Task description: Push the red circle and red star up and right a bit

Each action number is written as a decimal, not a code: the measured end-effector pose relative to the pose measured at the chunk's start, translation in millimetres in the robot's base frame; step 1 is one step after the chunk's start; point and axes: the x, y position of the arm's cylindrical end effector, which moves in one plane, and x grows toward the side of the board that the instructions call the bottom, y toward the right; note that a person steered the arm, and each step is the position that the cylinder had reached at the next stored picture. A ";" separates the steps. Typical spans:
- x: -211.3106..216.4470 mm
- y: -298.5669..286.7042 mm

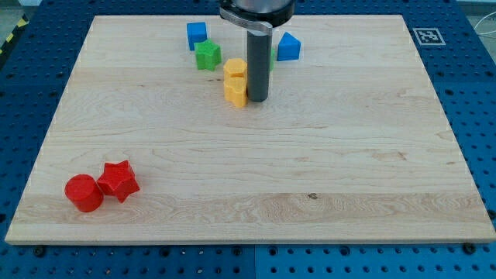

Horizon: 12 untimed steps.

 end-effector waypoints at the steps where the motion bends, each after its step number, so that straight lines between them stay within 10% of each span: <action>1: 0.0 -12.9; 9: 46.0 -53.4; 12: 50.2 -249.3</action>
